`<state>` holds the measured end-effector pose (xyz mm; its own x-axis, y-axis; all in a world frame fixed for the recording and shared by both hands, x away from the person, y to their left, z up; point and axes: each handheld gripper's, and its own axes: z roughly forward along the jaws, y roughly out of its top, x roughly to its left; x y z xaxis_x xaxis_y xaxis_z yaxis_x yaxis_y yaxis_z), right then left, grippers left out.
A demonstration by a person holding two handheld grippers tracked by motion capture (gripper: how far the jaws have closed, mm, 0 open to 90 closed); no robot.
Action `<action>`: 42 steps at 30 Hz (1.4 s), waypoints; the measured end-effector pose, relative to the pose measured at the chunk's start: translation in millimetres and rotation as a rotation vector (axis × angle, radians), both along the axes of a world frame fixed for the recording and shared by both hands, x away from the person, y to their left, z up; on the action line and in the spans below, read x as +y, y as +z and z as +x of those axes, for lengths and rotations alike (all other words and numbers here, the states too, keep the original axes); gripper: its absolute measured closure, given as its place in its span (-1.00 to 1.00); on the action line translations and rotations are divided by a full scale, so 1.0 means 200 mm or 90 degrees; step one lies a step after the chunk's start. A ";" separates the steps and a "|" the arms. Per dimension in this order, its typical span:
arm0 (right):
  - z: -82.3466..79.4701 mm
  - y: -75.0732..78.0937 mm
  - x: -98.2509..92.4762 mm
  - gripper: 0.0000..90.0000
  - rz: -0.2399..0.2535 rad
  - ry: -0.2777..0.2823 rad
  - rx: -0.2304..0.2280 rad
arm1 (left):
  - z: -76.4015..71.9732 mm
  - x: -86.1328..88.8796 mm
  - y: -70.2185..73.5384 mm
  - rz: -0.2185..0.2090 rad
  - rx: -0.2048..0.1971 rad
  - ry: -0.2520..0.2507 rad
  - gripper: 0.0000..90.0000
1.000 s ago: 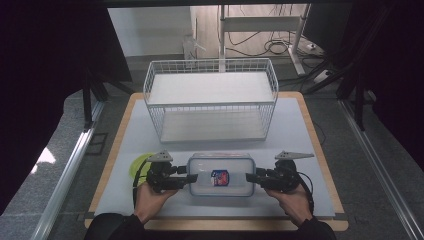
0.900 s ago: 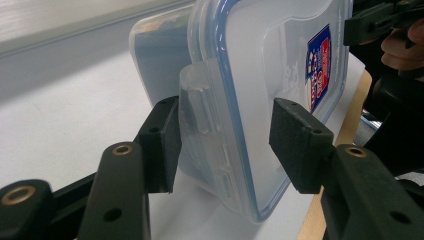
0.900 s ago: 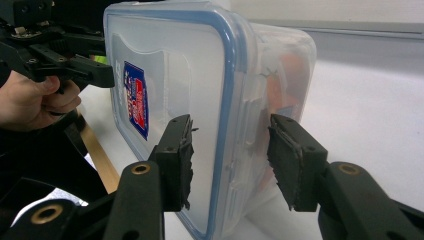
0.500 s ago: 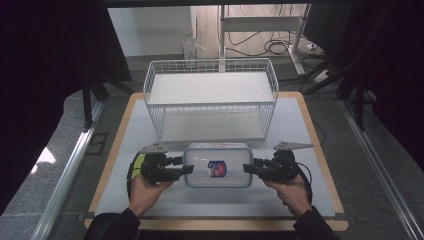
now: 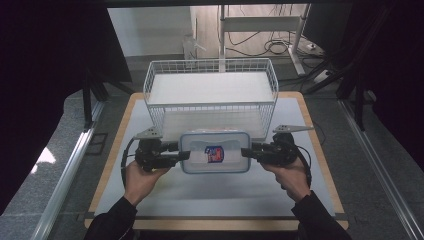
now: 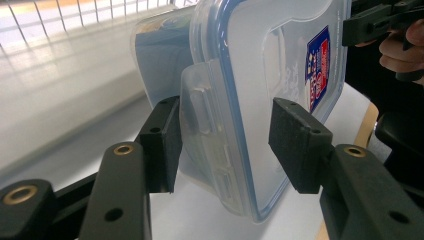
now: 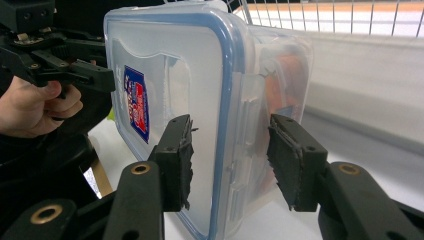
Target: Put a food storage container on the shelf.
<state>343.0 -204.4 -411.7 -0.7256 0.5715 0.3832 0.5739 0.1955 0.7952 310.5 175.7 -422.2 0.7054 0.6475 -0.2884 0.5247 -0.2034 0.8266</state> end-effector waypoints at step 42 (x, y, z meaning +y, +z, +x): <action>0.37 0.47 0.09 0.18 0.035 -0.017 -0.037 | 0.38 0.10 0.47 -0.018 -0.025 0.007 0.08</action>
<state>417.3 -186.7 -317.5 -0.7324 0.5703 0.3720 0.5308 0.1360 0.8365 385.7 195.8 -327.4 0.7091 0.6476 -0.2790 0.4941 -0.1741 0.8518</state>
